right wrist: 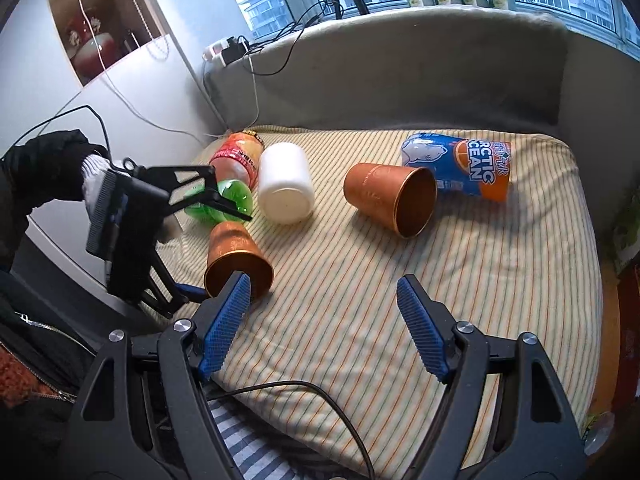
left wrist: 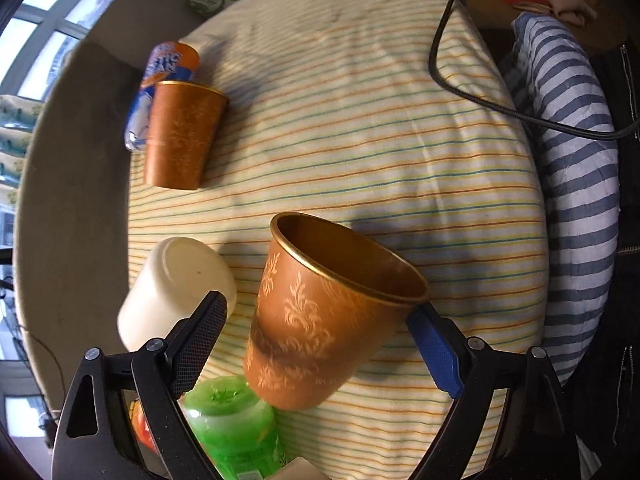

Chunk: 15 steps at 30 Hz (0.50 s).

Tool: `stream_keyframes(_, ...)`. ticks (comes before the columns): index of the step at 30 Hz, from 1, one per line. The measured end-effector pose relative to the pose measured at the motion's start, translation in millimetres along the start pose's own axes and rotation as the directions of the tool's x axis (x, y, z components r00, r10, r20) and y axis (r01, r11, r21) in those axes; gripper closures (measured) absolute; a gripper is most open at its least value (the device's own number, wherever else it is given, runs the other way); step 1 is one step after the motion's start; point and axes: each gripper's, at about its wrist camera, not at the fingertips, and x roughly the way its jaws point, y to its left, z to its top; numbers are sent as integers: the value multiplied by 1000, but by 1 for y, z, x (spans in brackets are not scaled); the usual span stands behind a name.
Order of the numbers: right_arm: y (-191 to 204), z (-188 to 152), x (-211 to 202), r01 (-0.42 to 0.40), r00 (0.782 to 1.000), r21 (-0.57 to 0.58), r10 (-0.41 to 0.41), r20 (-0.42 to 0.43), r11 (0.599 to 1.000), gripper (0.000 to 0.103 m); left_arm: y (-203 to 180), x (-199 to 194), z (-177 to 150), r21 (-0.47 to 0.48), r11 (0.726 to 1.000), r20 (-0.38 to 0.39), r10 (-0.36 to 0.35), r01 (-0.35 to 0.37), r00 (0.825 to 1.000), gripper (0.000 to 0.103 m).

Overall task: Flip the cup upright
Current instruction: 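Open and withdraw the right tool while the left tool closes on the copper cup, then lift the copper cup with the left tool and turn it mouth up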

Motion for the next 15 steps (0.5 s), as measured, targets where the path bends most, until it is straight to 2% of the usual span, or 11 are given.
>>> stream_keyframes(1, -2, 1, -1, -2, 1000, 7, 2, 3, 1000, 25, 1, 1, 0, -5, 1000, 0, -12, 12, 1000, 23)
stream_keyframes(2, -4, 1, -2, -5, 1000, 14, 5, 5, 1000, 25, 4, 3, 1, -21, 999, -3, -30, 30, 1000, 32)
stream_keyframes(7, -15, 1, 2, 1, 1000, 55, -1, 2, 998, 25, 17, 9, 4, -110, 992, 24, -64, 66, 998, 32)
stream_keyframes(10, -19, 1, 3, 3, 1000, 78, -3, 5, 997, 25, 24, 7, 1, -191, 977, 55, -89, 98, 995, 33)
stream_keyframes(15, -19, 1, 3, 1, 1000, 82, -2, 12, 997, 25, 29, 11, -2, -266, 958, 83, -91, 110, 992, 34)
